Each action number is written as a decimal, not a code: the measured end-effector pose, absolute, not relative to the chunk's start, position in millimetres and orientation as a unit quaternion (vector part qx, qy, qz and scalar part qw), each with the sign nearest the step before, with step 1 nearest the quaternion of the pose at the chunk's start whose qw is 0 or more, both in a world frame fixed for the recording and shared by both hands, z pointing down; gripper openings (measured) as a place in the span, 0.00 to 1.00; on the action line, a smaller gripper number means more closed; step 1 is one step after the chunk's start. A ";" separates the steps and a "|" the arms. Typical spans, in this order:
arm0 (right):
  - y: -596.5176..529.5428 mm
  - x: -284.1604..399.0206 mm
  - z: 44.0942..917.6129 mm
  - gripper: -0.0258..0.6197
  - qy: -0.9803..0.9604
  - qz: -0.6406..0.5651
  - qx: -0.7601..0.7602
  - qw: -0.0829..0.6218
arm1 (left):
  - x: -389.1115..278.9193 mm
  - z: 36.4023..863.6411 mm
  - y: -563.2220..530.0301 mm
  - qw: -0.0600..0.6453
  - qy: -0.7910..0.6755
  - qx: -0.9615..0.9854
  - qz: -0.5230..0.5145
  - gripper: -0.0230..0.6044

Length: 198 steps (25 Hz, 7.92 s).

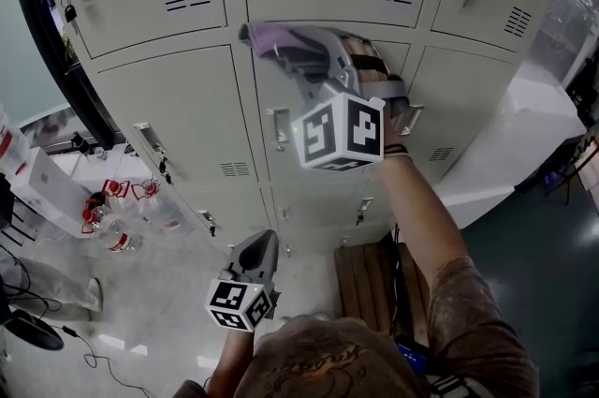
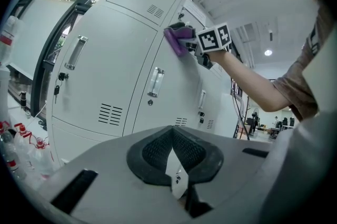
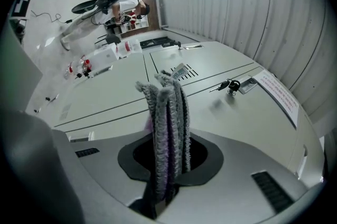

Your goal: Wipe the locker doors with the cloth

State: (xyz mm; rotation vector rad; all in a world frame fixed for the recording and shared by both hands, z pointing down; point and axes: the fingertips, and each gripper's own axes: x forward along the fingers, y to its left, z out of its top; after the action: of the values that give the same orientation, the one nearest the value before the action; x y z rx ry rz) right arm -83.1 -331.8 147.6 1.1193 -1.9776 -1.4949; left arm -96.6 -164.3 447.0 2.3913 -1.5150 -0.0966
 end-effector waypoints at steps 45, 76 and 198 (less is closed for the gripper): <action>-336.9 -86.0 397.6 0.12 -0.784 -0.422 0.294 0.348 | -95.9 465.2 -156.3 0.178 -0.525 0.832 -0.019 0.04; -338.0 -74.0 580.0 0.12 -0.785 -0.327 0.218 0.478 | -109.2 474.9 -135.7 0.189 -0.539 0.821 -0.011 0.04; -352.5 10.5 521.3 0.12 -0.750 -0.372 0.309 0.452 | -70.2 486.1 -148.3 0.202 -0.496 0.845 0.001 0.04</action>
State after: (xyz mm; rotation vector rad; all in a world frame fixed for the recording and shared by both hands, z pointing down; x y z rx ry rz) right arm 10.5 -352.5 521.3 0.7635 -1.8532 -0.9181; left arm -70.2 -148.3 486.1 2.3591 -1.3840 0.0018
